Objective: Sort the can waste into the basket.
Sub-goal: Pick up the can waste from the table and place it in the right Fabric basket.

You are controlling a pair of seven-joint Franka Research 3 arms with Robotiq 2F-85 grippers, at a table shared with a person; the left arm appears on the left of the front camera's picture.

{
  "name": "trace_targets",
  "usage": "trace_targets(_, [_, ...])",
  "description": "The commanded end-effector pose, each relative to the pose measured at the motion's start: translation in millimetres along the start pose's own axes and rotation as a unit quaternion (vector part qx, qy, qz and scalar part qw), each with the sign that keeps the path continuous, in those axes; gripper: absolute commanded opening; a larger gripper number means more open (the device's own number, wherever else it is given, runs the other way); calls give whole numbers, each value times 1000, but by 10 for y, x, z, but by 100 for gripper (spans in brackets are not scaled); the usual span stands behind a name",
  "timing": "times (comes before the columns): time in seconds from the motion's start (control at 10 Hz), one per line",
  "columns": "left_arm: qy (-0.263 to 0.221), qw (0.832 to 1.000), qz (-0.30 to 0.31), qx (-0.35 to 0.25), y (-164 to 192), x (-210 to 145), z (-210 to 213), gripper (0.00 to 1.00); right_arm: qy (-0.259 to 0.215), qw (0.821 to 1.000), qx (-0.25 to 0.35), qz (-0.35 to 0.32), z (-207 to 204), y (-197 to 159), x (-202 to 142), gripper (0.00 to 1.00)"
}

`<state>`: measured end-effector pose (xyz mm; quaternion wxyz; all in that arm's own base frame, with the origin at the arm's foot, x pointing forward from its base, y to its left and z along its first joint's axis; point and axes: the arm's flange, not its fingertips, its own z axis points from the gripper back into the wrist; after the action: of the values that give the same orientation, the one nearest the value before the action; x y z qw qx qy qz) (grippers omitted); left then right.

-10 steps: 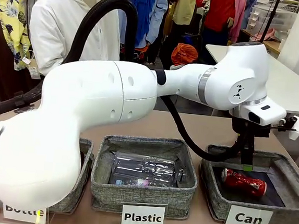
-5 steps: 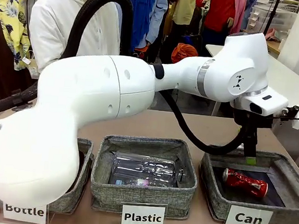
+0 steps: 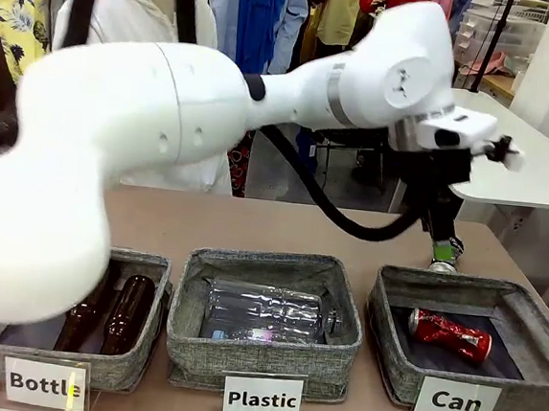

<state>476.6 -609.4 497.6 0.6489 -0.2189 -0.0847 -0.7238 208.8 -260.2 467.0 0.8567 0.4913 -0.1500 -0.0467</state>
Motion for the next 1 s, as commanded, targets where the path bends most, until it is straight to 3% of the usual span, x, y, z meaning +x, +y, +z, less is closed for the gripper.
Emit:
trace_targets(0.0, [-60, 997, 53, -7, -685, -1004, 439, 100, 39, 999, -26, 18, -451, 274, 15, 100])
trace_targets(0.3, [-150, 977, 140, 52, -1267, -2119, 1077, 100, 123, 991, -16, 40, -1382, 619, 61, 100])
trace_targets(0.5, [-206, 956, 204, 36, -1616, -2945, 1311, 100, 131, 991, 1, 38, -1938, 722, 87, 100])
trace_targets(0.7, [-281, 921, 267, 28, -1910, -3708, 1455, 100, 154, 985, 75, 15, -2260, 755, 55, 100])
trace_targets(0.9, [-357, 872, 334, 9, -2168, -4533, 1471, 100, 169, 980, 103, -20, -2528, 710, 6, 100])
